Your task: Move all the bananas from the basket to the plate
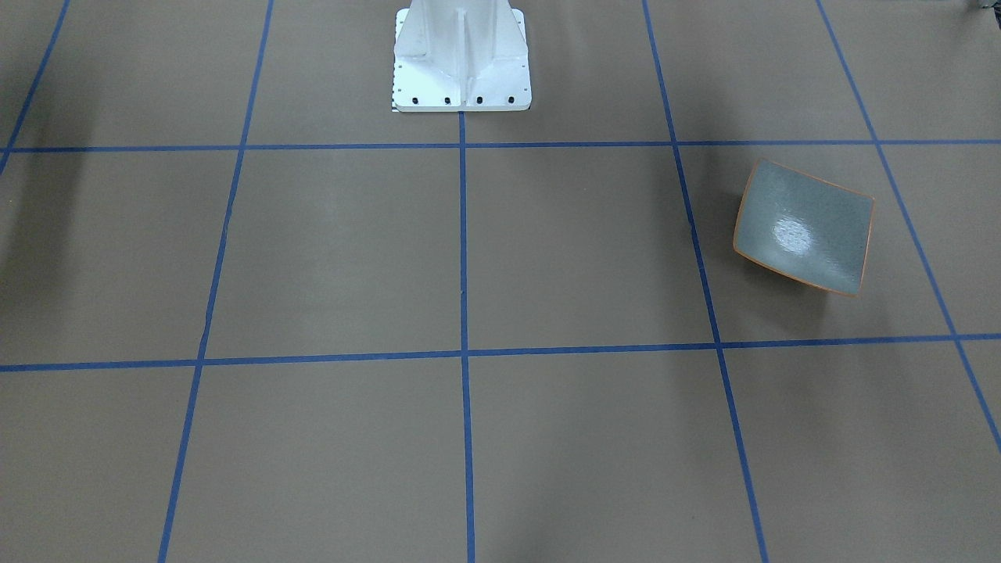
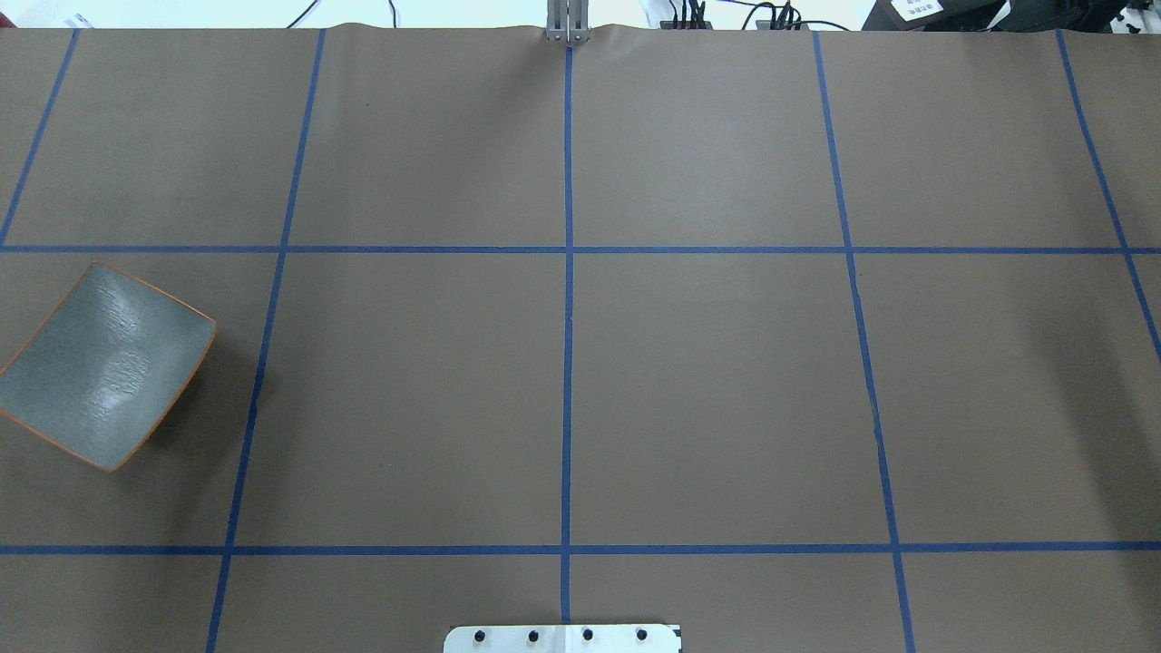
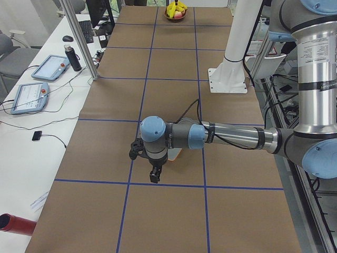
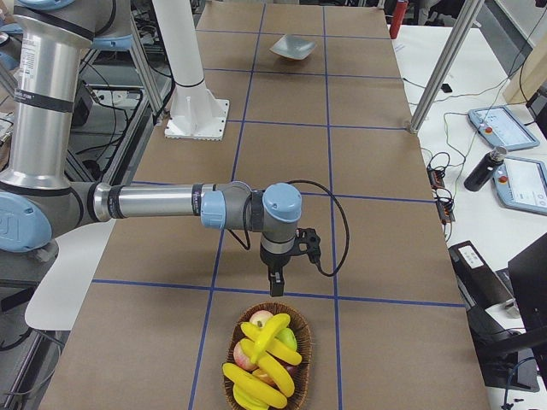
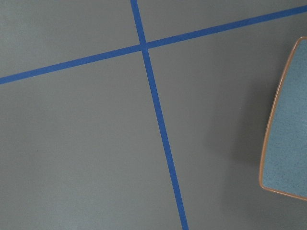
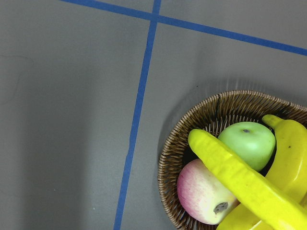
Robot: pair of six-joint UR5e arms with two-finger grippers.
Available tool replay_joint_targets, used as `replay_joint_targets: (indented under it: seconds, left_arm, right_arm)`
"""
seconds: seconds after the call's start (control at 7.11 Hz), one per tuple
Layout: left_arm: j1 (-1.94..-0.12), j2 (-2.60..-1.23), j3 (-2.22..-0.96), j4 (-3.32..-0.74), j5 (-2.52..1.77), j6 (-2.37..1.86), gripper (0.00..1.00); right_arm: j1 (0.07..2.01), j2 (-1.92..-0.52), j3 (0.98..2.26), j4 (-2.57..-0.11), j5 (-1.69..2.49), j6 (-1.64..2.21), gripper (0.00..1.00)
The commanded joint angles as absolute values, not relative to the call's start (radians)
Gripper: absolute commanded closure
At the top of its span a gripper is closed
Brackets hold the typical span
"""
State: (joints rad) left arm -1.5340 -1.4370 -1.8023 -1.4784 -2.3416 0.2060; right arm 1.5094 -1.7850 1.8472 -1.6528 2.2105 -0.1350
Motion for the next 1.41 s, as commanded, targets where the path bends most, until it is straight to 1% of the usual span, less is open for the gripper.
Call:
replay_joint_targets:
  seconds: [0.0,0.56,0.7,0.84,0.98,1.13,1.27]
  left_arm:
    - [-1.534,-1.439,-1.815,-1.48,-2.344,0.207,0.0]
    - [-1.534,-1.439,-1.815,-1.482,-2.345,0.202,0.0]
    - [-1.534,-1.437,-1.815,-1.482,-2.345,0.202,0.0]
    - [-1.534,-1.437,-1.815,-1.482,-2.345,0.202,0.0]
    - [-1.534,-1.436,-1.813,-1.482,-2.344,0.202,0.0]
    - [-1.534,-1.434,-1.812,-1.48,-2.345,0.202,0.0]
    - [-1.534,-1.431,-1.812,-1.48,-2.345,0.202,0.0]
  right_arm:
    - [1.509,-1.784,1.848,-1.652,2.21,-0.135,0.0]
    - [1.509,-1.769,1.877,-1.648,2.21,-0.129,0.0]
    - [1.508,-1.743,1.92,-1.649,2.212,-0.123,0.0]
    - [1.508,-1.679,1.895,-1.634,2.209,-0.124,0.0]
    - [1.514,-1.686,1.894,-1.59,2.224,-0.138,0.0]
    - [1.513,-1.731,1.876,-1.48,2.217,-0.17,0.0]
    - [1.514,-1.746,1.838,-1.429,2.221,-0.272,0.0]
